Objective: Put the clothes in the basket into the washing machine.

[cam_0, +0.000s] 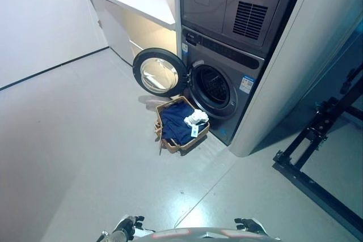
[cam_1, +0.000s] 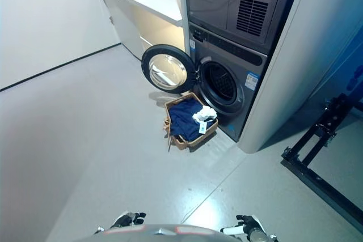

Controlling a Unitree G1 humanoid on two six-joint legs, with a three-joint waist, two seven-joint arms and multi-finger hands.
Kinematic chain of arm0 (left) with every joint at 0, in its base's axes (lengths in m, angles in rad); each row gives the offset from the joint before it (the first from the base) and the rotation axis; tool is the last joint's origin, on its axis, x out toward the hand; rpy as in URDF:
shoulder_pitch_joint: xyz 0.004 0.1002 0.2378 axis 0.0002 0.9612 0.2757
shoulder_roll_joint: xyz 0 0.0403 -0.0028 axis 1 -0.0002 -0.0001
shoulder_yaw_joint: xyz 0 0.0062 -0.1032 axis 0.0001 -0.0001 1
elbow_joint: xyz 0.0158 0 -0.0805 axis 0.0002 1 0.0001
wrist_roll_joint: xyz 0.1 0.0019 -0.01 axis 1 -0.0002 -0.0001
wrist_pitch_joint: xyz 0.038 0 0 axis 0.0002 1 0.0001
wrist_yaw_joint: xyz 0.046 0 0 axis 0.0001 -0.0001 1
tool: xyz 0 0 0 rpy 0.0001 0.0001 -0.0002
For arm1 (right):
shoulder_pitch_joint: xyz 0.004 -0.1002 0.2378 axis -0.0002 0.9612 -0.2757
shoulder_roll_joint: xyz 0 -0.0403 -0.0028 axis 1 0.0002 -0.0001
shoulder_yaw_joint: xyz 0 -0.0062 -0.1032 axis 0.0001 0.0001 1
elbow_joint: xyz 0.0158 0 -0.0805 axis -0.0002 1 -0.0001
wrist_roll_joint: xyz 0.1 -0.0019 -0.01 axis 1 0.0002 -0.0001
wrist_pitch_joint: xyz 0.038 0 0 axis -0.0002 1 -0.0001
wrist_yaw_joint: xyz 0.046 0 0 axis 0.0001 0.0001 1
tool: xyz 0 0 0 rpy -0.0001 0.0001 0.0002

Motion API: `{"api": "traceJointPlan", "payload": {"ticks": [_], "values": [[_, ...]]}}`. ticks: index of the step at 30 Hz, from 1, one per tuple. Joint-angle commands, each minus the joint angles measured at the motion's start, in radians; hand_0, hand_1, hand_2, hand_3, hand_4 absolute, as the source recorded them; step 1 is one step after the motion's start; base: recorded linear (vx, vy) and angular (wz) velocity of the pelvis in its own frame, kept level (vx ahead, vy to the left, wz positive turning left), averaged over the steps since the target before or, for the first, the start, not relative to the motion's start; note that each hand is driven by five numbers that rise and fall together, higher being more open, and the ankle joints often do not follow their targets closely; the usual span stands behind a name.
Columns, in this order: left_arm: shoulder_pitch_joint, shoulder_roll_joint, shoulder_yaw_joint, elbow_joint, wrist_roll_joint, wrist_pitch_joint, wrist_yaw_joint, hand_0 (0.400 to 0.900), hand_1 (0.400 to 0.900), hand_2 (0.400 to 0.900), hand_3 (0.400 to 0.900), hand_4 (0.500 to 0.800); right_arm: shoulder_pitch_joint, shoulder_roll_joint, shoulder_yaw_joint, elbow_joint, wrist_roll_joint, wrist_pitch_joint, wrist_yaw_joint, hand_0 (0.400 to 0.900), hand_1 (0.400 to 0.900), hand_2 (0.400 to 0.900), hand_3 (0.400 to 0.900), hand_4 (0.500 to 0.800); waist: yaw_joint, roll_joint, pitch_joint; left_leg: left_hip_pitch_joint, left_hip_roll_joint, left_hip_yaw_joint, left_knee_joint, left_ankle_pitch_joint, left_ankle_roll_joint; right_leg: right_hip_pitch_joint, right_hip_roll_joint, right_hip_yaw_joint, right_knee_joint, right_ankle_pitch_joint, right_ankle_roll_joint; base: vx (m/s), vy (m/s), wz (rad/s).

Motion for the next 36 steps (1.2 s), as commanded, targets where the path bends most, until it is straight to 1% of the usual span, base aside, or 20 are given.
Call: {"api": "traceJointPlan", "payload": {"ticks": [1,3,4,6,9,12,14,15,16,18,19,20,21,23,26,28,30,32,34,36], "values": [[-0.052,0.029,0.037,-0.01,-0.033,-0.013,0.014,0.9,0.9,0.9,0.9,0.8,-0.054,-0.021,0.052,-0.012,0.031,-0.024,-0.008,0.9,0.9,0.9,0.9,0.8,0.015,-0.089,0.039,-0.117,-0.03,-0.019,0.282,-0.121,0.011,-0.031,-0.017,0.046,0.061,-0.03,-0.005,0.05,-0.192,-0.03],[-0.057,0.029,0.039,-0.03,-0.042,-0.015,0.018,0.9,0.9,0.9,0.9,0.8,-0.048,-0.025,0.051,-0.02,0.029,-0.025,-0.012,0.9,0.9,0.9,0.9,0.8,0.041,-0.102,0.082,-0.238,-0.036,-0.048,0.539,-0.062,0.0,-0.005,-0.012,0.041,0.067,-0.034,-0.025,0.05,-0.217,0.09],[-0.065,0.03,0.042,-0.027,-0.046,-0.02,0.023,0.9,0.9,0.9,0.9,0.8,-0.047,-0.027,0.05,-0.022,0.032,-0.026,-0.017,0.9,0.9,0.9,0.9,0.8,0.052,-0.111,0.1,-0.288,-0.053,-0.063,0.611,-0.018,-0.006,0.002,-0.015,0.035,0.067,-0.038,-0.032,0.06,-0.199,0.2],[-0.068,0.032,0.054,-0.017,-0.064,-0.024,0.028,0.9,0.9,0.9,0.9,0.8,-0.047,-0.031,0.046,-0.017,0.036,-0.026,-0.023,0.9,0.9,0.9,0.9,0.8,0.06,-0.118,0.11,-0.375,-0.062,-0.055,0.682,0.015,-0.015,0.018,-0.018,0.017,0.06,-0.051,-0.039,0.15,-0.146,0.19],[-0.066,0.041,0.068,0.0,-0.074,-0.029,0.044,0.9,0.9,0.9,0.9,0.8,-0.06,-0.025,0.057,-0.02,0.045,-0.031,-0.033,0.9,0.9,0.9,0.9,0.8,0.081,-0.104,0.1,-0.455,-0.083,-0.053,0.495,0.026,-0.01,0.055,0.007,0.03,0.036,-0.087,-0.034,0.28,-0.054,-0.17],[-0.055,0.045,0.071,0.021,-0.087,-0.03,0.061,0.9,0.9,0.9,0.9,0.8,-0.065,-0.012,0.079,-0.025,0.045,-0.035,-0.043,0.9,0.9,0.9,0.9,0.8,0.096,-0.082,0.087,-0.443,-0.005,-0.055,0.148,0.107,-0.023,0.121,0.033,0.062,0.006,-0.13,-0.014,0.41,0.037,-0.43],[-0.049,0.039,0.074,0.029,-0.088,-0.029,0.069,0.9,0.9,0.9,0.9,0.8,-0.069,-0.011,0.084,-0.022,0.043,-0.035,-0.049,0.9,0.9,0.9,0.9,0.8,0.098,-0.079,0.079,-0.448,0.035,-0.015,-0.002,0.138,-0.031,0.16,0.025,0.083,-0.001,-0.154,0.004,0.43,0.103,-0.54],[-0.043,0.037,0.078,0.03,-0.087,-0.027,0.071,0.9,0.9,0.9,0.9,0.8,-0.07,-0.01,0.085,-0.021,0.043,-0.034,-0.048,0.9,0.9,0.9,0.9,0.8,0.098,-0.076,0.071,-0.444,0.046,-0.002,0.001,0.148,-0.033,0.183,0.019,0.093,0.0,-0.16,0.012,0.51,0.165,-0.76],[-0.032,0.035,0.083,0.037,-0.084,-0.025,0.072,0.9,0.9,0.9,0.9,0.8,-0.069,-0.007,0.079,-0.018,0.038,-0.03,-0.043,0.9,0.9,0.9,0.9,0.8,0.105,-0.079,0.052,-0.417,0.042,0.013,0.006,0.146,-0.024,0.208,0.01,0.107,0.007,-0.172,0.019,0.53,0.201,-0.72],[-0.04,0.047,0.083,0.035,-0.082,-0.023,0.072,0.9,0.9,0.9,0.9,0.8,-0.067,0.002,0.075,-0.013,0.037,-0.03,-0.041,0.9,0.9,0.9,0.9,0.8,0.114,-0.093,0.019,-0.394,0.025,0.005,0.007,0.197,-0.014,0.212,-0.016,0.117,0.06,-0.174,0.034,0.6,0.232,-0.47],[-0.043,0.053,0.079,0.028,-0.079,-0.023,0.069,0.9,0.9,0.9,0.9,0.8,-0.059,0.003,0.072,-0.016,0.039,-0.031,-0.039,0.9,0.9,0.9,0.9,0.8,0.11,-0.101,0.009,-0.382,0.012,0.007,0.022,0.189,-0.003,0.198,-0.029,0.121,0.118,-0.159,0.049,0.54,0.222,-0.23],[-0.045,0.06,0.073,0.023,-0.074,-0.026,0.067,0.9,0.9,0.9,0.9,0.8,-0.053,0.005,0.065,-0.018,0.041,-0.03,-0.035,0.9,0.9,0.9,0.9,0.8,0.11,-0.111,-0.001,-0.367,-0.006,0.009,0.036,0.174,0.011,0.167,-0.04,0.13,0.193,-0.089,0.067,0.44,0.227,-0.09],[-0.049,0.065,0.067,0.02,-0.07,-0.027,0.064,0.9,0.9,0.9,0.9,0.8,-0.051,0.005,0.058,-0.02,0.043,-0.031,-0.03,0.9,0.9,0.9,0.9,0.8,0.105,-0.123,-0.003,-0.352,-0.03,0.014,0.055,0.152,0.027,0.138,-0.06,0.137,0.287,0.011,0.089,0.44,0.254,0.06],[-0.064,0.076,0.056,-0.009,-0.067,-0.027,0.061,0.9,0.9,0.9,0.9,0.8,-0.045,0.006,0.05,-0.022,0.044,-0.028,-0.022,0.9,0.9,0.9,0.9,0.8,0.089,-0.126,0.007,-0.308,-0.062,0.019,0.085,0.092,0.066,0.056,-0.083,0.147,0.51,0.201,0.098,0.38,0.285,0.14],[-0.089,0.084,0.046,-0.02,-0.069,-0.029,0.061,0.9,0.9,0.9,0.9,0.8,-0.045,0.008,0.048,-0.031,0.039,-0.03,-0.022,0.9,0.9,0.9,0.9,0.8,0.058,-0.081,0.044,-0.214,-0.073,0.007,0.082,0.04,0.104,-0.086,-0.077,0.113,0.729,0.24,0.097,0.34,0.288,0.12],[-0.096,0.088,0.041,-0.036,-0.073,-0.03,0.059,0.9,0.9,0.9,0.9,0.8,-0.04,0.002,0.04,-0.039,0.038,-0.031,-0.021,0.9,0.9,0.9,0.9,0.8,0.037,-0.058,0.062,-0.151,-0.075,-0.02,0.061,0.024,0.111,-0.185,-0.087,0.083,0.765,0.16,0.073,0.42,0.215,0.3],[-0.109,0.09,0.037,-0.044,-0.076,-0.035,0.058,0.9,0.9,0.9,0.9,0.8,-0.032,-0.001,0.025,-0.029,0.045,-0.027,-0.021,0.9,0.9,0.9,0.9,0.8,0.012,-0.047,0.077,-0.082,-0.083,-0.054,0.037,0.002,0.103,-0.244,-0.103,0.032,0.638,0.063,0.05,0.46,0.091,0.48],[-0.112,0.088,0.033,-0.03,-0.072,-0.036,0.051,0.9,0.9,0.9,0.9,0.8,-0.025,0.0,0.014,-0.018,0.049,-0.025,-0.023,0.9,0.9,0.9,0.9,0.8,-0.001,-0.049,0.08,-0.042,-0.092,-0.077,0.025,-0.024,0.093,-0.265,-0.111,0.009,0.488,0.052,0.052,0.41,-0.018,0.41],[-0.114,0.082,0.026,-0.008,-0.065,-0.04,0.046,0.9,0.9,0.9,0.9,0.8,-0.021,-0.002,-0.001,-0.023,0.041,-0.023,-0.019,0.9,0.9,0.9,0.9,0.8,-0.015,-0.068,0.081,0.022,-0.111,-0.101,-0.003,-0.062,0.08,-0.278,-0.116,0.001,0.207,0.101,0.072,0.48,-0.097,0.44],[-0.115,0.081,0.029,0.012,-0.062,-0.046,0.046,0.9,0.9,0.9,0.9,0.8,-0.023,-0.004,-0.008,-0.032,0.028,-0.019,-0.018,0.9,0.9,0.9,0.9,0.8,-0.021,-0.082,0.082,0.062,-0.12,-0.116,-0.01,-0.096,0.069,-0.288,-0.131,-0.012,0.031,0.174,0.098,0.48,-0.099,0.38]]}}
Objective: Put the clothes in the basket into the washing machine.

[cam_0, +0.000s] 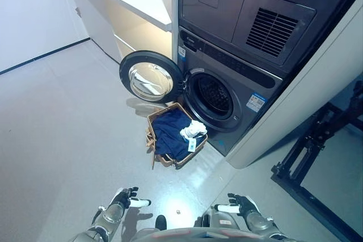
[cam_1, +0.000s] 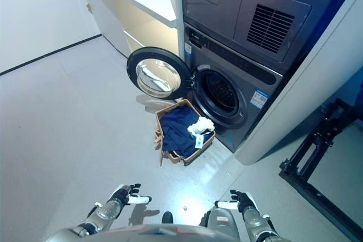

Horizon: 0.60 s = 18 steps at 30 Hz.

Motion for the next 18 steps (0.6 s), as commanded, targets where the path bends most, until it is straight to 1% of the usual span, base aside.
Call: {"api": "traceJointPlan", "payload": {"ticks": [1,2,3,4,5,6,7,8,9,10,11,12,13,14,15,16,17,18], "values": [[-0.002,0.028,0.03,0.021,0.02,-0.042,0.003,0.9,0.9,0.9,0.9,0.8,0.039,-0.021,0.009,0.007,-0.034,0.008,-0.001,0.9,0.9,0.9,0.9,0.8,0.004,-0.057,-0.007,0.035,-0.096,-0.054,0.049,-0.134,0.009,0.004,-0.021,-0.021,-0.226,0.252,0.003,0.46,-0.09,0.31],[0.003,0.025,0.034,0.029,0.021,-0.042,0.003,0.9,0.9,0.9,0.9,0.8,0.033,-0.023,0.011,0.001,-0.044,0.01,0.0,0.9,0.9,0.9,0.9,0.8,0.005,-0.056,-0.007,0.054,-0.095,-0.059,0.055,-0.153,0.007,0.003,-0.02,-0.021,-0.238,0.265,0.007,0.46,-0.097,0.32],[0.009,0.023,0.041,0.033,0.025,-0.042,0.001,0.9,0.9,0.9,0.9,0.8,0.028,-0.024,0.019,-0.005,-0.054,0.008,0.006,0.9,0.9,0.9,0.9,0.8,0.005,-0.064,-0.015,0.073,-0.101,-0.069,0.063,-0.175,0.006,0.013,-0.016,-0.009,-0.238,0.272,0.008,0.49,-0.118,0.43],[0.018,0.02,0.044,0.034,0.03,-0.043,0.001,0.9,0.9,0.9,0.9,0.8,0.024,-0.028,0.031,-0.016,-0.065,0.006,0.007,0.9,0.9,0.9,0.9,0.8,0.003,-0.07,-0.026,0.093,-0.103,-0.085,0.078,-0.204,0.007,0.024,-0.01,0.015,-0.239,0.279,0.002,0.53,-0.143,0.63],[0.022,0.017,0.042,0.037,0.036,-0.045,0.004,0.9,0.9,0.9,0.9,0.8,0.018,-0.031,0.042,-0.033,-0.077,0.002,0.009,0.9,0.9,0.9,0.9,0.8,0.001,-0.075,-0.036,0.104,-0.106,-0.105,0.104,-0.23,0.009,0.025,-0.005,0.052,-0.224,0.283,-0.006,0.53,-0.167,0.61],[0.025,0.017,0.044,0.037,0.037,-0.046,0.005,0.9,0.9,0.9,0.9,0.8,0.01,-0.031,0.054,-0.048,-0.089,-0.001,0.013,0.9,0.9,0.9,0.9,0.8,0.006,-0.076,-0.038,0.121,-0.104,-0.117,0.117,-0.244,0.006,0.029,-0.004,0.058,-0.199,0.281,-0.009,0.53,-0.192,0.6],[0.032,0.012,0.051,0.04,0.037,-0.045,0.007,0.9,0.9,0.9,0.9,0.8,0.002,-0.033,0.074,-0.071,-0.109,-0.007,0.014,0.9,0.9,0.9,0.9,0.8,0.01,-0.067,-0.044,0.139,-0.088,-0.125,0.146,-0.239,-0.004,0.031,0.01,0.05,-0.161,0.264,-0.019,0.47,-0.185,0.59],[0.036,0.01,0.048,0.038,0.04,-0.046,0.008,0.9,0.9,0.9,0.9,0.8,-0.002,-0.038,0.086,-0.088,-0.12,-0.01,0.01,0.9,0.9,0.9,0.9,0.8,0.008,-0.072,-0.047,0.113,-0.093,-0.133,0.221,-0.227,-0.013,0.042,0.012,0.049,-0.148,0.255,-0.028,0.43,-0.174,0.69],[0.038,0.006,0.044,0.037,0.042,-0.046,0.008,0.9,0.9,0.9,0.9,0.8,-0.013,-0.04,0.111,-0.098,-0.139,-0.011,0.014,0.9,0.9,0.9,0.9,0.8,0.013,-0.072,-0.047,0.084,-0.09,-0.122,0.324,-0.194,-0.039,0.067,0.016,0.03,-0.146,0.244,-0.038,0.32,-0.167,0.65],[0.037,0.003,0.039,0.028,0.047,-0.045,0.006,0.9,0.9,0.9,0.9,0.8,-0.025,-0.047,0.137,-0.127,-0.15,-0.012,0.017,0.9,0.9,0.9,0.9,0.8,0.02,-0.076,-0.044,0.017,-0.083,-0.106,0.453,-0.147,-0.061,0.093,0.019,0.016,-0.147,0.223,-0.055,0.26,-0.195,0.49],[0.033,0.001,0.038,0.016,0.044,-0.048,0.01,0.9,0.9,0.9,0.9,0.8,-0.042,-0.052,0.167,-0.157,-0.162,-0.016,0.015,0.9,0.9,0.9,0.9,0.8,0.032,-0.084,-0.033,-0.064,-0.091,-0.105,0.592,-0.097,-0.082,0.12,0.026,0.013,-0.153,0.206,-0.073,0.17,-0.184,0.33],[0.027,0.003,0.04,0.006,0.038,-0.052,0.015,0.9,0.9,0.9,0.9,0.8,-0.056,-0.056,0.182,-0.173,-0.16,-0.019,0.012,0.9,0.9,0.9,0.9,0.8,0.049,-0.09,-0.015,-0.134,-0.119,-0.112,0.689,-0.066,-0.099,0.14,0.027,0.016,-0.158,0.193,-0.085,0.15,-0.161,0.23],[0.023,0.002,0.043,0.004,0.032,-0.055,0.021,0.9,0.9,0.9,0.9,0.8,-0.076,-0.056,0.197,-0.165,-0.165,-0.024,0.007,0.9,0.9,0.9,0.9,0.8,0.066,-0.098,-0.003,-0.187,-0.145,-0.104,0.772,-0.058,-0.107,0.152,0.022,0.013,-0.154,0.184,-0.092,0.14,-0.137,0.17],[0.023,0.0,0.041,0.002,0.03,-0.054,0.021,0.9,0.9,0.9,0.9,0.8,-0.095,-0.056,0.225,-0.17,-0.18,-0.023,0.007,0.9,0.9,0.9,0.9,0.8,0.08,-0.105,0.006,-0.228,-0.142,-0.089,0.82,-0.057,-0.101,0.172,0.019,0.006,-0.16,0.176,-0.098,0.19,-0.143,0.17],[0.022,-0.001,0.036,0.002,0.034,-0.053,0.022,0.9,0.9,0.9,0.9,0.8,-0.116,-0.054,0.25,-0.157,-0.194,-0.025,0.003,0.9,0.9,0.9,0.9,0.8,0.097,-0.113,0.008,-0.263,-0.113,-0.084,0.808,-0.056,-0.093,0.189,0.02,-0.001,-0.169,0.161,-0.103,0.22,-0.126,0.04],[0.024,0.003,0.033,-0.001,0.042,-0.054,0.024,0.9,0.9,0.9,0.9,0.8,-0.137,-0.052,0.266,-0.13,-0.198,-0.026,-0.003,0.9,0.9,0.9,0.9,0.8,0.119,-0.117,0.011,-0.289,-0.08,-0.084,0.75,-0.074,-0.081,0.21,0.024,0.001,-0.181,0.148,-0.101,0.25,-0.083,-0.02],[0.026,0.009,0.036,-0.003,0.044,-0.056,0.03,0.9,0.9,0.9,0.9,0.8,-0.149,-0.051,0.27,-0.12,-0.197,-0.029,-0.01,0.9,0.9,0.9,0.9,0.8,0.126,-0.127,0.005,-0.297,-0.048,-0.085,0.665,-0.079,-0.073,0.215,0.017,-0.004,-0.19,0.139,-0.096,0.28,-0.046,-0.07],[0.028,0.016,0.036,0.0,0.047,-0.059,0.037,0.9,0.9,0.9,0.9,0.8,-0.163,-0.048,0.274,-0.104,-0.199,-0.033,-0.018,0.9,0.9,0.9,0.9,0.8,0.138,-0.135,0.005,-0.277,0.0,-0.079,0.556,-0.091,-0.073,0.234,0.015,-0.009,-0.199,0.126,-0.09,0.3,-0.002,-0.03]]}}
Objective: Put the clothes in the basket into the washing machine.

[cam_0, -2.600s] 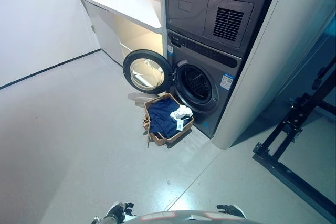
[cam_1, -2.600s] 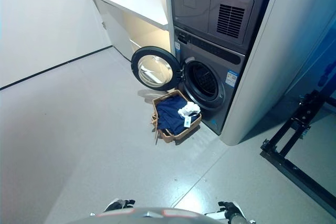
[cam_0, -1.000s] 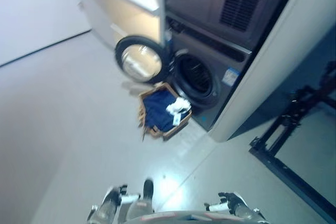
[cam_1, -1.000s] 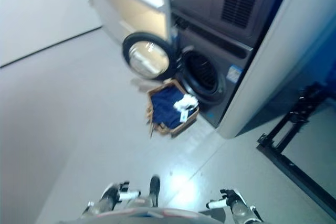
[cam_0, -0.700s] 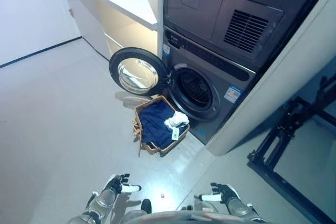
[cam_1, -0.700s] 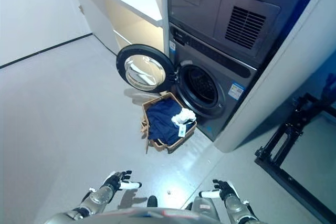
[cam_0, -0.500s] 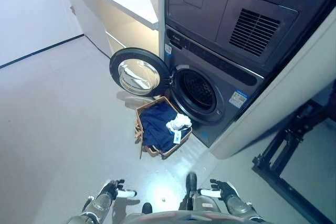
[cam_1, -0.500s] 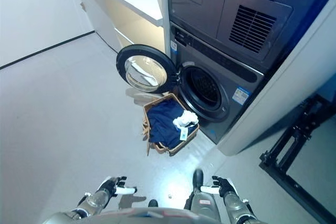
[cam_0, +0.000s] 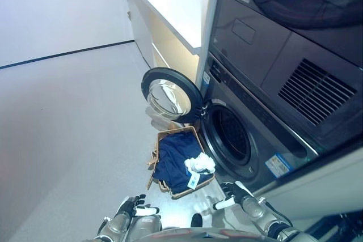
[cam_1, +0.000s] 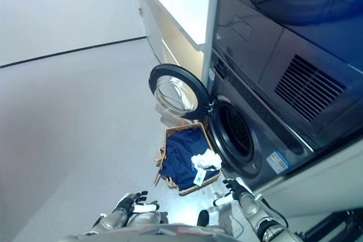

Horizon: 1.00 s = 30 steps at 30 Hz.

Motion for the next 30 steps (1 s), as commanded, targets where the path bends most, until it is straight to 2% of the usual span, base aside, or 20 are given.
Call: {"api": "traceJointPlan", "payload": {"ticks": [1,3,4,5,8,11,14,15,17,21,22,24,25,26,30], "values": [[0.016,0.084,-0.006,-0.026,0.032,-0.015,0.041,0.9,0.9,0.9,0.9,0.8,-0.063,0.004,0.016,-0.005,-0.022,-0.044,-0.043,0.9,0.9,0.9,0.9,0.8,0.044,-0.044,0.02,0.076,0.075,0.052,-0.435,0.04,0.091,0.019,-0.05,0.026,0.021,-0.056,0.103,0.3,0.048,-0.01],[0.018,0.083,-0.017,-0.012,0.042,-0.014,0.046,0.9,0.9,0.9,0.9,0.8,-0.081,0.002,0.028,0.022,-0.051,-0.04,-0.061,0.9,0.9,0.9,0.9,0.8,0.053,-0.02,0.008,0.077,0.137,0.016,-0.649,0.138,0.067,0.043,-0.042,0.025,0.001,-0.073,0.12,0.28,0.163,0.02],[0.016,0.078,-0.031,-0.004,0.052,-0.012,0.045,0.9,0.9,0.9,0.9,0.8,-0.086,-0.005,0.032,0.037,-0.073,-0.034,-0.07,0.9,0.9,0.9,0.9,0.8,0.048,-0.002,0.001,0.074,0.167,0.03,-0.737,0.174,0.053,0.059,-0.046,0.018,-0.006,-0.089,0.129,0.27,0.227,-0.07],[0.024,0.072,-0.035,-0.001,0.063,-0.011,0.042,0.9,0.9,0.9,0.9,0.8,-0.085,-0.009,0.031,0.042,-0.087,-0.03,-0.061,0.9,0.9,0.9,0.9,0.8,0.051,0.01,-0.008,0.105,0.17,0.033,-0.769,0.171,0.053,0.071,-0.05,0.017,-0.007,-0.093,0.137,0.27,0.255,-0.16],[0.042,0.082,-0.044,-0.007,0.092,-0.009,0.035,0.9,0.9,0.9,0.9,0.8,-0.108,-0.017,0.041,0.044,-0.146,-0.019,-0.071,0.9,0.9,0.9,0.9,0.8,0.06,0.015,-0.014,0.082,0.096,0.008,-0.68,0.13,0.068,0.068,-0.104,0.027,0.005,-0.083,0.164,0.22,0.264,-0.41],[0.032,0.108,-0.039,-0.023,0.079,-0.014,0.049,0.9,0.9,0.9,0.9,0.8,-0.188,-0.017,0.077,0.053,-0.215,-0.001,-0.097,0.9,0.9,0.9,0.9,0.8,0.08,0.019,0.026,0.039,0.056,0.058,-0.653,0.106,0.087,0.0,-0.145,0.036,0.057,-0.066,0.176,-0.05,0.215,-0.55],[-0.041,0.139,-0.035,-0.053,0.018,-0.02,0.086,0.9,0.9,0.9,0.9,0.8,-0.367,-0.014,0.163,0.079,-0.277,0.027,-0.133,0.9,0.9,0.9,0.9,0.8,0.115,0.039,0.113,-0.074,0.051,0.103,-0.617,0.111,0.088,-0.151,-0.163,-0.036,0.119,-0.032,0.176,-0.34,0.101,-0.52],[-0.041,0.139,-0.035,-0.053,0.018,-0.02,0.086,0.9,0.9,0.9,0.9,0.8,-0.367,-0.014,0.163,0.079,-0.277,0.027,-0.133,0.9,0.9,0.9,0.9,0.8,0.115,0.039,0.113,-0.075,0.051,0.103,-0.617,0.111,0.088,-0.151,-0.163,-0.036,0.12,-0.032,0.176,-0.18,0.052,0.07],[-0.095,0.121,-0.048,-0.085,-0.047,-0.028,0.118,0.9,0.9,0.9,0.9,0.8,-0.483,-0.032,0.205,0.131,-0.323,0.059,-0.158,0.9,0.9,0.9,0.9,0.8,0.114,0.07,0.162,-0.141,0.033,0.101,-0.611,0.129,0.086,-0.215,-0.166,-0.021,0.11,-0.006,0.168,-0.14,0.058,0.21],[-0.127,0.103,-0.078,-0.147,-0.104,-0.039,0.139,0.9,0.9,0.9,0.9,0.8,-0.637,-0.096,0.246,0.218,-0.379,0.097,-0.186,0.9,0.9,0.9,0.9,0.8,0.13,0.127,0.223,-0.223,0.035,0.085,-0.61,0.164,0.08,-0.317,-0.161,-0.015,0.138,-0.002,0.16,-0.11,0.016,0.09],[-0.127,0.103,-0.078,-0.147,-0.104,-0.039,0.139,0.9,0.9,0.9,0.9,0.8,-0.637,-0.096,0.246,0.218,-0.379,0.097,-0.186,0.9,0.9,0.9,0.9,0.8,0.13,0.127,0.223,-0.223,0.035,0.085,-0.61,0.164,0.08,-0.318,-0.161,-0.015,0.139,-0.002,0.16,-0.06,-0.002,0.06],[-0.144,0.088,-0.097,-0.177,-0.134,-0.043,0.161,0.9,0.9,0.9,0.9,0.8,-0.711,-0.152,0.247,0.246,-0.4,0.109,-0.207,0.9,0.9,0.9,0.9,0.8,0.135,0.163,0.255,-0.279,0.039,0.076,-0.604,0.18,0.074,-0.392,-0.158,-0.016,0.185,-0.018,0.155,-0.04,-0.013,0.06],[-0.144,0.088,-0.097,-0.177,-0.134,-0.043,0.161,0.9,0.9,0.9,0.9,0.8,-0.711,-0.153,0.247,0.246,-0.4,0.109,-0.207,0.9,0.9,0.9,0.9,0.8,0.135,0.163,0.254,-0.28,0.039,0.076,-0.604,0.18,0.074,-0.393,-0.158,-0.016,0.185,-0.018,0.155,-0.04,-0.004,0.1],[-0.149,0.076,-0.101,-0.192,-0.158,-0.045,0.173,0.9,0.9,0.9,0.9,0.8,-0.764,-0.206,0.241,0.268,-0.399,0.118,-0.222,0.9,0.9,0.9,0.9,0.8,0.138,0.195,0.276,-0.321,0.036,0.068,-0.591,0.187,0.07,-0.443,-0.158,-0.009,0.219,-0.031,0.153,-0.04,0.007,0.11],[-0.141,0.054,-0.121,-0.209,-0.177,-0.045,0.177,0.9,0.9,0.9,0.9,0.8,-0.836,-0.291,0.24,0.299,-0.4,0.128,-0.229,0.9,0.9,0.9,0.9,0.8,0.139,0.251,0.298,-0.383,0.028,0.064,-0.571,0.195,0.067,-0.537,-0.156,0.018,0.288,-0.057,0.145,-0.02,0.004,0.07]]}}
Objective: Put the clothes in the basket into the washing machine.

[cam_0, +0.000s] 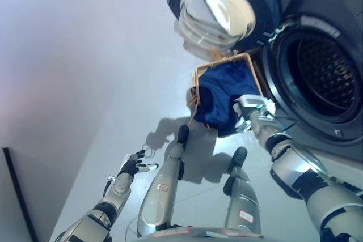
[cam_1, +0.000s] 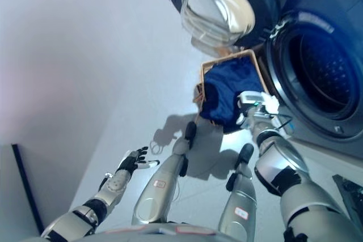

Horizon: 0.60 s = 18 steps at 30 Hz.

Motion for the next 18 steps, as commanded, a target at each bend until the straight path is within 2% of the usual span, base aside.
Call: {"api": "traceJointPlan", "payload": {"ticks": [1,5,6,8,12,17,18], "values": [[0.004,-0.001,-0.01,0.001,-0.04,-0.026,0.041,0.9,0.9,0.9,0.9,0.8,-0.111,-0.118,0.029,0.032,-0.019,0.027,-0.058,0.9,0.9,0.9,0.9,0.8,0.002,0.06,-0.006,-0.068,-0.001,-0.021,0.062,-0.083,-0.037,-0.059,0.027,0.057,0.059,-0.033,-0.054,0.02,0.028,-0.11],[0.01,-0.014,-0.015,-0.004,-0.058,-0.03,0.047,0.9,0.9,0.9,0.9,0.8,-0.141,-0.163,0.039,0.022,-0.029,0.023,-0.068,0.9,0.9,0.9,0.9,0.8,-0.005,0.097,0.014,-0.116,-0.007,-0.018,0.088,-0.083,-0.039,-0.124,0.028,0.085,0.111,-0.051,-0.056,0.01,0.012,-0.06],[0.015,-0.021,-0.013,-0.006,-0.078,-0.035,0.056,0.9,0.9,0.9,0.9,0.8,-0.16,-0.186,0.043,0.018,-0.031,0.023,-0.078,0.9,0.9,0.9,0.9,0.8,-0.012,0.113,0.024,-0.141,-0.017,-0.015,0.123,-0.114,-0.044,-0.159,0.026,0.1,0.162,-0.091,-0.056,0.07,0.004,-0.08],[0.009,-0.025,-0.015,-0.012,-0.091,-0.04,0.063,0.9,0.9,0.9,0.9,0.8,-0.172,-0.203,0.052,0.013,-0.03,0.019,-0.08,0.9,0.9,0.9,0.9,0.8,-0.022,0.128,0.036,-0.188,-0.024,-0.008,0.168,-0.124,-0.046,-0.213,0.024,0.117,0.216,-0.108,-0.061,0.03,0.003,-0.02],[0.007,-0.029,-0.01,-0.035,-0.122,-0.048,0.065,0.9,0.9,0.9,0.9,0.8,-0.182,-0.23,0.061,0.006,-0.018,0.014,-0.083,0.9,0.9,0.9,0.9,0.8,-0.04,0.143,0.051,-0.273,-0.028,0.0,0.261,-0.156,-0.046,-0.297,0.023,0.14,0.313,-0.146,-0.07,0.0,0.0,0.0],[-0.004,-0.021,-0.003,-0.054,-0.159,-0.062,0.073,0.9,0.9,0.9,0.9,0.8,-0.234,-0.244,0.101,-0.028,-0.011,0.013,-0.084,0.9,0.9,0.9,0.9,0.8,-0.076,0.13,0.064,-0.365,-0.027,0.01,0.363,-0.2,-0.047,-0.4,0.038,0.182,0.429,-0.185,-0.08,-0.01,0.007,-0.03],[0.004,-0.027,-0.001,-0.048,-0.162,-0.062,0.081,0.9,0.9,0.9,0.9,0.8,-0.238,-0.251,0.107,-0.019,0.007,0.011,-0.094,0.9,0.9,0.9,0.9,0.8,-0.084,0.132,0.07,-0.415,-0.031,0.017,0.443,-0.236,-0.048,-0.457,0.033,0.199,0.499,-0.207,-0.088,-0.03,0.02,-0.04]]}}
